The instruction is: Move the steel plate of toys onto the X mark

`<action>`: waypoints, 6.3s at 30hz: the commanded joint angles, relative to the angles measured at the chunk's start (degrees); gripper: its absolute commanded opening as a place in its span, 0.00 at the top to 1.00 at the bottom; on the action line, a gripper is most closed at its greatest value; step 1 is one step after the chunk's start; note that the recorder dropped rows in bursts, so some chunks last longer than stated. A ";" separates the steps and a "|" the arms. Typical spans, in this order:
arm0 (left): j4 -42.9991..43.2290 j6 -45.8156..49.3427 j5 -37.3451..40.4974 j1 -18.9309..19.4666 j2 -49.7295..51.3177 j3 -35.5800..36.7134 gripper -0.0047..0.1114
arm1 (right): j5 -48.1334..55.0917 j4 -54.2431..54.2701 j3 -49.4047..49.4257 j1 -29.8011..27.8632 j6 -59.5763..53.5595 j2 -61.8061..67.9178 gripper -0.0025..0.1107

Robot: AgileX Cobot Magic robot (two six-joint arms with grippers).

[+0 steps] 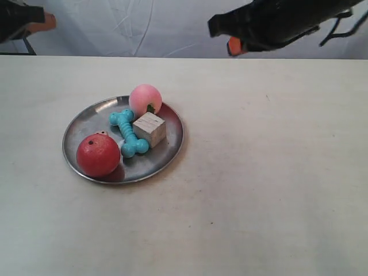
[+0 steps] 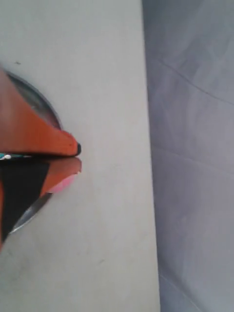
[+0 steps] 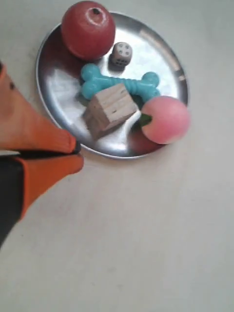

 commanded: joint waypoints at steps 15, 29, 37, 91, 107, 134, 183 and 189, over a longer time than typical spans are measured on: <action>-0.06 0.42 9.51 0.30 -28.12 7.11 0.96 | -25.45 5.04 44.91 -0.08 -0.36 -59.76 0.98; -0.06 0.42 9.39 0.30 -25.96 7.37 0.96 | -13.23 5.74 47.42 -0.08 -0.36 -72.54 0.98; -0.06 0.42 9.39 0.30 -25.96 7.37 0.96 | -13.85 8.02 48.00 -4.66 -0.36 -72.85 0.98; -1.36 -4.81 4.32 -0.28 -26.21 7.95 0.96 | -23.57 10.06 74.43 -20.70 -0.36 -84.95 0.98; -46.70 -15.09 55.65 -16.33 -64.58 38.35 0.96 | -23.69 10.06 74.43 -20.70 -0.36 -84.95 0.98; -100.01 64.41 39.27 -2.29 -76.52 53.64 0.96 | -23.53 10.06 74.43 -20.70 -0.36 -84.95 0.98; -98.58 88.38 35.48 -2.29 -81.19 58.67 0.96 | -23.53 10.06 74.43 -20.70 -0.36 -84.95 0.98; -96.29 88.38 41.78 -2.29 -81.19 58.67 0.96 | -23.53 10.06 74.43 -20.70 -0.36 -84.95 0.98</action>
